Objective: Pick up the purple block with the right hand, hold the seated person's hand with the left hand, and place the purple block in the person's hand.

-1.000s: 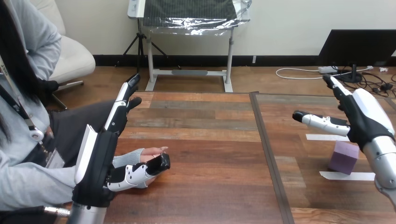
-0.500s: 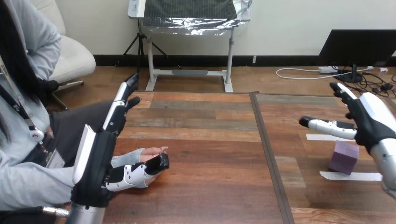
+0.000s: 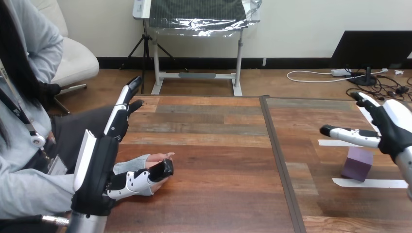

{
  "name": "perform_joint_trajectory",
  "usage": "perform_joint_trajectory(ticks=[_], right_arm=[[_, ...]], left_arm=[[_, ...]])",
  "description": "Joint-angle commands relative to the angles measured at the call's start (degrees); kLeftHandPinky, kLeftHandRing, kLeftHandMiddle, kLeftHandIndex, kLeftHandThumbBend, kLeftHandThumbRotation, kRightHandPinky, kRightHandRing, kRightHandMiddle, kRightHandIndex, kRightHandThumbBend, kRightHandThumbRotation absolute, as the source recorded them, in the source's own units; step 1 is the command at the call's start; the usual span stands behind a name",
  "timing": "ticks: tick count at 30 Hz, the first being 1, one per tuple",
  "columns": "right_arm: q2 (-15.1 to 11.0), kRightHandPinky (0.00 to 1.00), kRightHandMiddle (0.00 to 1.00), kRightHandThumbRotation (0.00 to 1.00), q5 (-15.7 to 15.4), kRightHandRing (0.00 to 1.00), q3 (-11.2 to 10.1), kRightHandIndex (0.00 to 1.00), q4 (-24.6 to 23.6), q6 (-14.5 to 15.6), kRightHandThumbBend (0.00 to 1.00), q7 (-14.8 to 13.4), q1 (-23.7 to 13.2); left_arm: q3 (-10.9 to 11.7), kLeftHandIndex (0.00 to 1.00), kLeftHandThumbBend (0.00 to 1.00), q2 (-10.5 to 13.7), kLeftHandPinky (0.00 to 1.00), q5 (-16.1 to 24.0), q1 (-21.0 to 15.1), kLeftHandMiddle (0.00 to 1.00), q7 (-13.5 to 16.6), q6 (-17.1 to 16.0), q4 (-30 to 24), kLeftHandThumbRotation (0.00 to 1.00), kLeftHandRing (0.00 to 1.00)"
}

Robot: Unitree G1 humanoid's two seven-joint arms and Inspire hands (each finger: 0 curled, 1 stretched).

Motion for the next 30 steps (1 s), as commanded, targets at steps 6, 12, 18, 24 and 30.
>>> perform_joint_trajectory(ticks=[6, 12, 18, 24, 30], right_arm=[[-1.67, 0.84, 0.91, 0.68, -0.52, 0.93, 1.17, 0.93, -0.25, 1.13, 1.0, 0.65, -3.45], [-2.02, 0.83, 0.91, 0.69, -0.42, 0.93, 1.53, 0.92, -0.12, 1.32, 1.0, 1.19, -2.93], [-2.24, 0.83, 0.91, 0.69, 0.14, 0.93, 1.32, 0.92, 0.05, 1.85, 1.0, 2.51, -2.48], [-2.51, 0.83, 0.9, 0.69, 0.57, 0.92, 1.09, 0.92, 0.13, 2.0, 1.0, 3.92, -2.0], [-2.75, 0.83, 0.9, 0.68, 0.26, 0.92, 1.44, 0.92, 0.01, 2.34, 1.0, 4.55, -1.6]], left_arm=[[0.77, 0.95, 1.0, 0.86, 0.92, -1.57, -1.37, 0.98, -1.13, -1.09, -1.05, 0.68, 0.97], [0.92, 0.95, 1.0, 0.84, 0.92, -1.77, -1.29, 0.98, -1.5, -0.98, -1.36, 0.68, 0.97], [1.04, 0.95, 1.0, 0.87, 0.92, -1.83, -0.93, 0.98, -1.68, -0.32, -2.26, 0.68, 0.97], [1.21, 0.95, 1.0, 0.88, 0.91, -1.82, -0.81, 0.97, -1.7, -0.04, -2.6, 0.69, 0.97], [1.34, 0.95, 1.0, 0.96, 0.91, -1.73, -0.89, 0.97, -1.69, -0.18, -2.57, 0.69, 0.96]])
